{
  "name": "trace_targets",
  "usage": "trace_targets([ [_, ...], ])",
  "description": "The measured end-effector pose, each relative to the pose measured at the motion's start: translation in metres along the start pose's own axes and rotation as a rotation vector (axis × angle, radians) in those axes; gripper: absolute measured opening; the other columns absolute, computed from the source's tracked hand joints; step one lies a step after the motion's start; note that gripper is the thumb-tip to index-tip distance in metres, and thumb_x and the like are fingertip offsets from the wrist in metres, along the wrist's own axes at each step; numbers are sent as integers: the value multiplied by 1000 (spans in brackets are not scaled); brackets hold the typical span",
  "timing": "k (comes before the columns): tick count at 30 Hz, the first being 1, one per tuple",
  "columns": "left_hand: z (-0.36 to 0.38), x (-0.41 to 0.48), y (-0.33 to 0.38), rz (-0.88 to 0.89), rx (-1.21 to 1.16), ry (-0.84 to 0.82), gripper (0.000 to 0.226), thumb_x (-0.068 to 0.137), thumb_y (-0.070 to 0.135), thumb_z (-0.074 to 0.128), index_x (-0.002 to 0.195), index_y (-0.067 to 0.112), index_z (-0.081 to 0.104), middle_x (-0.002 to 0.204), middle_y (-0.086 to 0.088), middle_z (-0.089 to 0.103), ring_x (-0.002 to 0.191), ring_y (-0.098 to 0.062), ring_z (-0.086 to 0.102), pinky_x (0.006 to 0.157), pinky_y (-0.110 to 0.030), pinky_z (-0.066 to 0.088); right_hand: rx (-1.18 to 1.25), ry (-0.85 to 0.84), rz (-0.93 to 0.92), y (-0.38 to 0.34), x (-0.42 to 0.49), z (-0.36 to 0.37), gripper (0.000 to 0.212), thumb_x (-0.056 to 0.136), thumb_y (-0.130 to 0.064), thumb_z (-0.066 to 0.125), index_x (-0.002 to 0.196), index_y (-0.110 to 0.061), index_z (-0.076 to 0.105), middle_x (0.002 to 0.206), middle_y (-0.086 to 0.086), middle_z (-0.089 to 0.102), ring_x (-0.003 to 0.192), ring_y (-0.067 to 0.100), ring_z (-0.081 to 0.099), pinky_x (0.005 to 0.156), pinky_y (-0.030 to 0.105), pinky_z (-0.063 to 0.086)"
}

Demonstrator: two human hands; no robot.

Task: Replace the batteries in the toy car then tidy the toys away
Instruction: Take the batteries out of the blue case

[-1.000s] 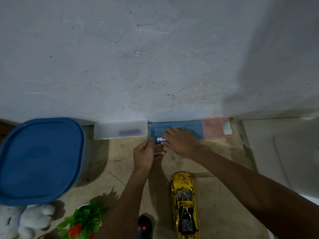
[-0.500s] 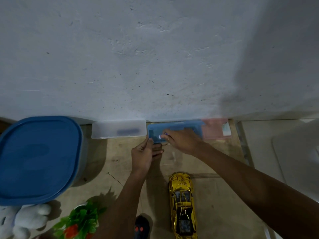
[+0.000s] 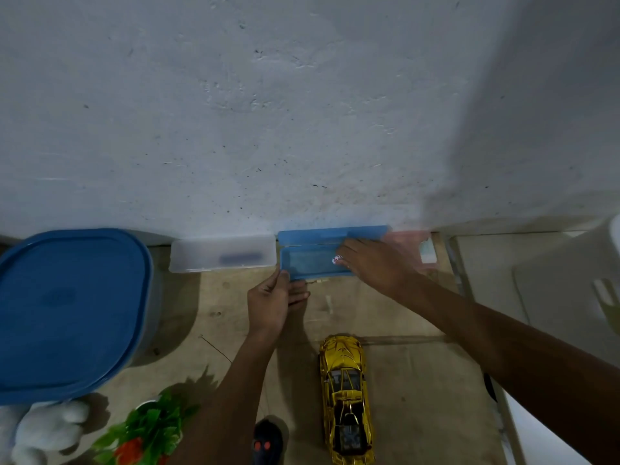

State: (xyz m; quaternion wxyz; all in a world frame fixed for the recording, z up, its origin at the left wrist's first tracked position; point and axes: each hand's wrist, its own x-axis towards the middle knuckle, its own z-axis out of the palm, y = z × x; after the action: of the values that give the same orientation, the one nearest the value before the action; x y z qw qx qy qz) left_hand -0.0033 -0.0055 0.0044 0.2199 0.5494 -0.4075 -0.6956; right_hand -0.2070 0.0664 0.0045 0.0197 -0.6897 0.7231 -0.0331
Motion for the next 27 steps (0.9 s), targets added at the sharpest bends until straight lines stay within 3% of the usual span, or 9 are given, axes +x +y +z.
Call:
trace_targets([
  [5,0,1,-1,-10,-19,4,33,100,17,54,129,4,60,71,-2,76,61,-16,74,53,-23,59,-32,92,3,-3,-14,10,7,85,-15,65,92,-13,67,92,6,67,80,24,62,67,35,49],
  [7,1,2,-2,-19,-26,14,32,100,17,54,129,4,61,71,-2,76,61,-16,74,54,-24,60,-37,89,70,-10,-18,12,17,90,-21,51,90,-13,67,90,7,69,79,24,63,69,34,50],
  [10,1,3,-4,-16,-9,30,33,100,19,55,128,5,62,77,-7,77,64,-19,75,58,-27,61,-2,59,180,-21,-22,16,37,96,-33,35,85,-16,67,77,3,68,65,24,63,58,33,47],
  [14,0,2,-5,2,12,27,34,100,20,53,130,6,61,84,-11,77,69,-21,75,61,-27,62,49,38,238,-27,-24,18,56,101,-43,22,83,-18,69,73,0,68,63,21,65,54,29,42],
  [19,-2,2,-5,9,19,5,35,101,21,52,132,7,59,87,-12,76,70,-20,75,63,-28,62,-5,60,219,-24,-21,14,56,93,-49,32,83,-12,73,80,4,74,78,23,71,64,35,58],
  [23,-2,3,-5,-3,1,9,35,101,20,52,132,5,59,87,-15,76,68,-21,75,61,-28,62,75,-84,186,-17,-9,9,67,94,-62,27,87,-14,73,81,5,72,75,22,69,59,33,51],
  [25,-1,4,-4,-21,-14,20,35,101,19,53,132,5,59,87,-16,76,66,-21,75,60,-28,62,93,-116,190,-12,-6,7,57,94,-61,38,97,-15,72,90,2,71,83,19,67,63,28,43],
  [27,1,3,-3,-37,-39,27,35,101,19,52,133,7,59,86,-16,76,67,-20,75,60,-28,62,180,-97,226,-10,-6,2,54,89,-64,47,91,-15,70,86,0,70,79,17,66,61,25,39],
])
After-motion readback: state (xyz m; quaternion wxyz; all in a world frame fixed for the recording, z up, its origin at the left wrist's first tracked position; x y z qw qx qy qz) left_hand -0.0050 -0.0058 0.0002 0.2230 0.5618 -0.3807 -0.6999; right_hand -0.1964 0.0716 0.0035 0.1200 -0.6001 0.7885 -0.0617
